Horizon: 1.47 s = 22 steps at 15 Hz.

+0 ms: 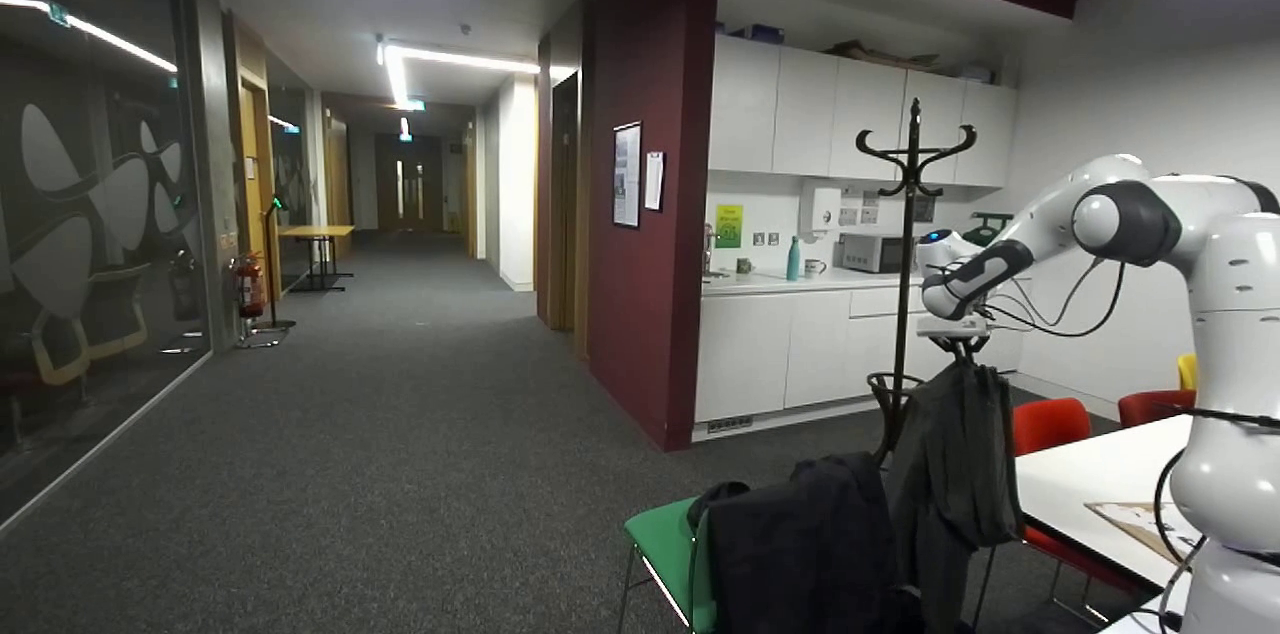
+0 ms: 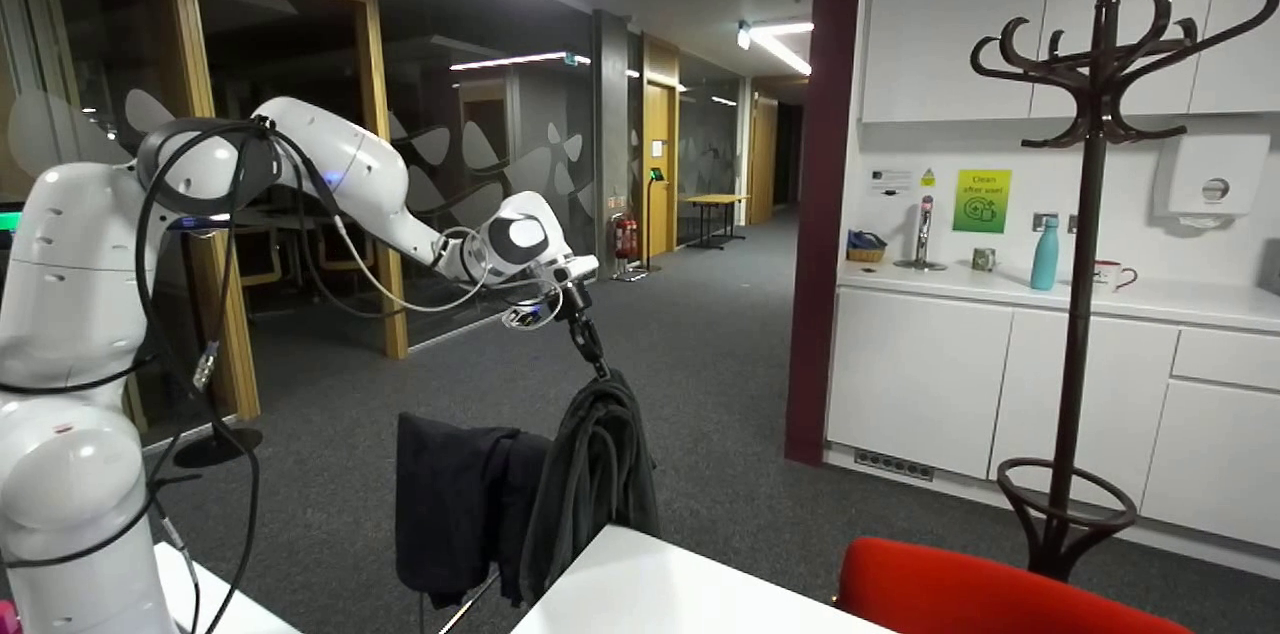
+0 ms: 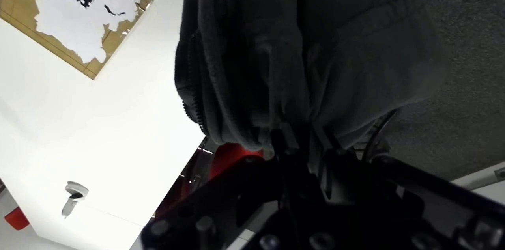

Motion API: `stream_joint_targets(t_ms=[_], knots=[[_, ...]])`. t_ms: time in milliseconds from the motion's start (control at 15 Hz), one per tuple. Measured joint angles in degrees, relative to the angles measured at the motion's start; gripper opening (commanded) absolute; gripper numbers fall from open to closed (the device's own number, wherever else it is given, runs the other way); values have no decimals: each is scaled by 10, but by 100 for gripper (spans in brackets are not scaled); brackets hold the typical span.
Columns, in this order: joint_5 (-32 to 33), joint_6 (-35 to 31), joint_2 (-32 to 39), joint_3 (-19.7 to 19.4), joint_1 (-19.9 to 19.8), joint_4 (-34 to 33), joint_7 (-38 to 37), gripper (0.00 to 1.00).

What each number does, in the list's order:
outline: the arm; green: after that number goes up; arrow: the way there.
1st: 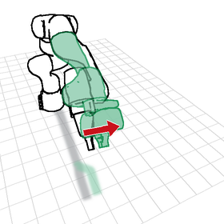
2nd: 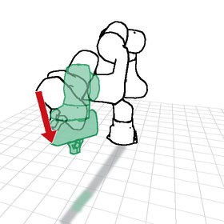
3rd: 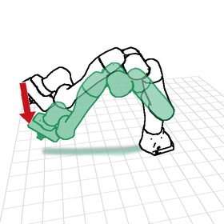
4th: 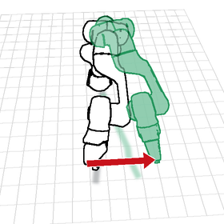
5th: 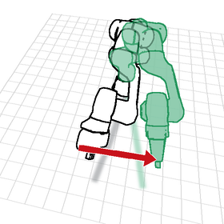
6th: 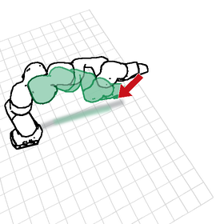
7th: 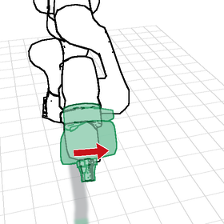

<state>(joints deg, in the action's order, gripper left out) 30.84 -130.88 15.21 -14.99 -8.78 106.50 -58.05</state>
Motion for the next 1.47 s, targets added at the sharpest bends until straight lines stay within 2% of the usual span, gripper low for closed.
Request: stream_joint_targets(t_ms=[400,533,1067,1467], knots=[[-25,1,28,0,7,-80,0,3],[-29,1,39,0,8,-98,0,40],[-25,1,58,-1,23,-117,1,98],[-33,-18,23,22,69,-72,2,100]])
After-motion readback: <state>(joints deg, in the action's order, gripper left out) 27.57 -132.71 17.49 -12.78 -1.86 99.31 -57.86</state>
